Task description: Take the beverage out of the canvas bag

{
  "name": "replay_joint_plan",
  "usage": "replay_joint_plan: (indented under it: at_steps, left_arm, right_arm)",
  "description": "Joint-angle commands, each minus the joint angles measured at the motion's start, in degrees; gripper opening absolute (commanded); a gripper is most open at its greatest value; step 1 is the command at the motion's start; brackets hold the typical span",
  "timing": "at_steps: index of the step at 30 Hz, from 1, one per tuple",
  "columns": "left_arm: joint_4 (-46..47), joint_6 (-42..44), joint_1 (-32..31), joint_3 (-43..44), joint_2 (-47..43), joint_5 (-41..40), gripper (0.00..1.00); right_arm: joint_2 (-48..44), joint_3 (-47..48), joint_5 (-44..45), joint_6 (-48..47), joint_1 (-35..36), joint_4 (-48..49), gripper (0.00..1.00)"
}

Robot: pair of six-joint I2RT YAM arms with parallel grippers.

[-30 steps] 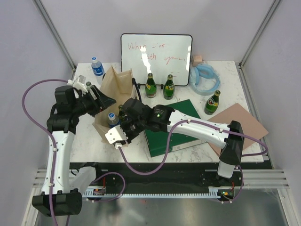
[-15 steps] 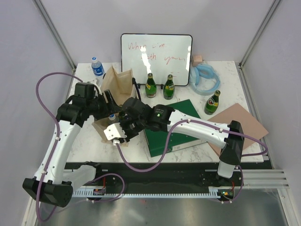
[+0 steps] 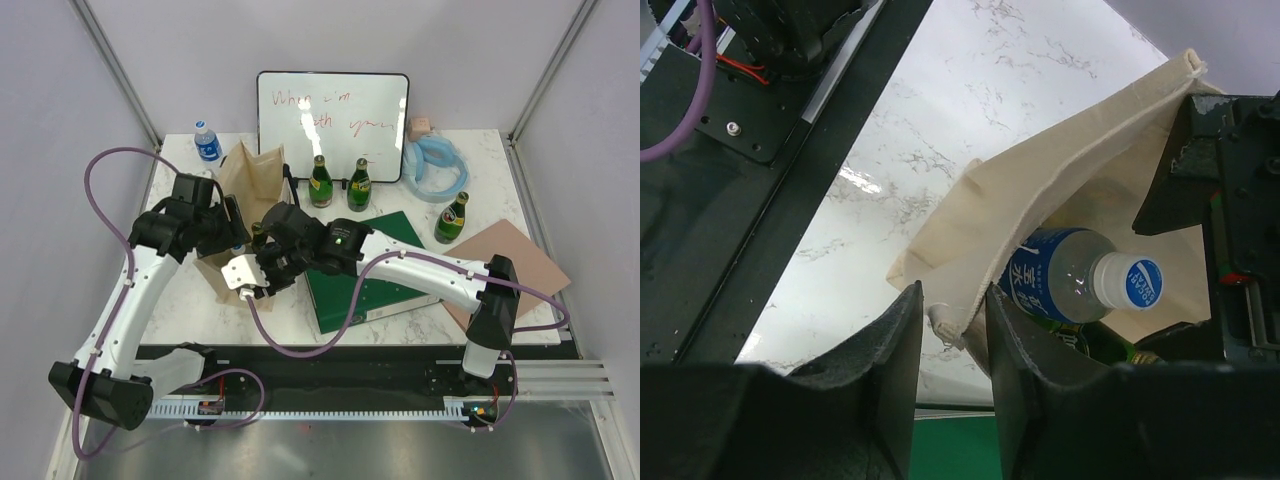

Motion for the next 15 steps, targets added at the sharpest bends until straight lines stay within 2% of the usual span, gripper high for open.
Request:
replay_joint_plan:
  at_steps: [1,8,15]
  left_arm:
    - [-0.2,2.2,-0.6,0.2,1.8,-3.7,0.69]
    - [0.5,2.5,-2.4,1.5,5.0,-5.9,0.64]
    - [-0.9,2.6,-5.0,2.1,6.2,-8.9,0.53]
  right_arm:
    - [-0.7,-0.1,-2.0,1.6,-0.5,-0.4,0.39]
    - [-1.1,-0.3,-2.1,2.1,-1.1,-0.3,0.4]
    - [-1.4,-0.3,-2.7,3.0,-2.2,-0.2,0.4]
